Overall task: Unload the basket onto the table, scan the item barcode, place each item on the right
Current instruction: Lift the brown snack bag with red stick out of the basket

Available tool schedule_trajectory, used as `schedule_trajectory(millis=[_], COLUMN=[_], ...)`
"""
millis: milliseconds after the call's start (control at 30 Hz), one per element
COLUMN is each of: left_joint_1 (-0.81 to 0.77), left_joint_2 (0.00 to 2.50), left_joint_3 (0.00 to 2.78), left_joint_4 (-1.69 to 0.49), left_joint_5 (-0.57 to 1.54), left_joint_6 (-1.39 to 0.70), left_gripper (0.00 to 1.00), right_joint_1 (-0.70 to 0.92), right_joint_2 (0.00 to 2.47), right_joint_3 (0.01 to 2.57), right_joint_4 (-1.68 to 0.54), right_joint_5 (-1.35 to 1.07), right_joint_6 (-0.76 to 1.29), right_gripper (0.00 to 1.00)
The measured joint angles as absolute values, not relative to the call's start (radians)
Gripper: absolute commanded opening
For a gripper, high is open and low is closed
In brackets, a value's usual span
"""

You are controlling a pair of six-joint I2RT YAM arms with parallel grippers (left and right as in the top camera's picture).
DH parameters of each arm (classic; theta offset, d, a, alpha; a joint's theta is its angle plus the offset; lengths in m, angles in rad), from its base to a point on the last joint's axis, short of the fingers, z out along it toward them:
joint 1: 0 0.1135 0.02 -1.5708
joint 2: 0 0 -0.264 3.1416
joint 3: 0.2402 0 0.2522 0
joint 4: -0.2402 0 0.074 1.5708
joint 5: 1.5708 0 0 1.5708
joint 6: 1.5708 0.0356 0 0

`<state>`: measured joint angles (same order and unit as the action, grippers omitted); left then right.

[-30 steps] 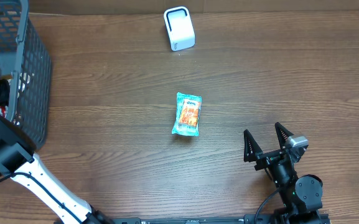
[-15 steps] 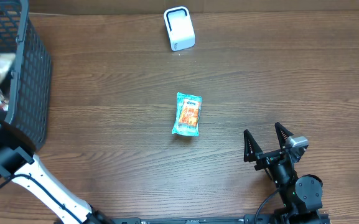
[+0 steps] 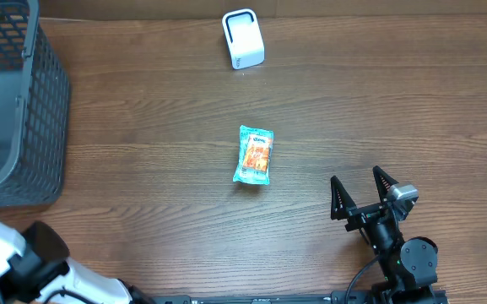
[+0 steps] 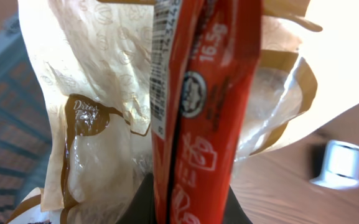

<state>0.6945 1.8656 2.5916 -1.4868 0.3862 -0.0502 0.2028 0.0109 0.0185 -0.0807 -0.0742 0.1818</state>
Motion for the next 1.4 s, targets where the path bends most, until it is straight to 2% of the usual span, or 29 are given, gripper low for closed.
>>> schedule_trajectory(millis=[233,533,833,1167,1200,1267,1367,1400], left_joint_1=[0.562,0.163,-0.145,-0.279,-0.282,-0.288,-0.289,-0.289], left_joint_2=[1.826,1.827,1.832,1.834,1.834,1.834,1.835,1.835], left_joint_3=[2.59,2.399,1.952,1.476,1.436,1.362,1.272,1.248], left_joint_4=[-1.685,-1.671,-1.421,-1.036,-0.997,-0.937,-0.857,-0.833], left_joint_5=[0.426,0.276,0.074,-0.035,-0.042,-0.049,-0.05,-0.049], left_joint_6=[-0.068,-0.086,-0.214,-0.371,-0.378,-0.395,-0.412,-0.413], left_gripper=[0.04,0.05,0.04,0.07,0.15,0.38,0.57,0.6], right_joint_1=[0.203,0.203,0.203,0.203,0.202,0.203,0.203,0.203], right_joint_2=[0.011,0.011,0.011,0.011,0.011,0.011,0.011,0.011], right_joint_3=[0.019,0.019,0.019,0.019,0.019,0.019,0.019,0.019], right_joint_4=[-0.08,-0.08,-0.08,-0.081,-0.081,-0.081,-0.081,-0.081], right_joint_5=[-0.074,-0.074,-0.074,-0.075,-0.074,-0.074,-0.074,-0.074], right_joint_6=[0.182,0.182,0.182,0.182,0.182,0.182,0.181,0.182], right_gripper=[1.0,1.0,1.0,1.0,1.0,1.0,1.0,1.0])
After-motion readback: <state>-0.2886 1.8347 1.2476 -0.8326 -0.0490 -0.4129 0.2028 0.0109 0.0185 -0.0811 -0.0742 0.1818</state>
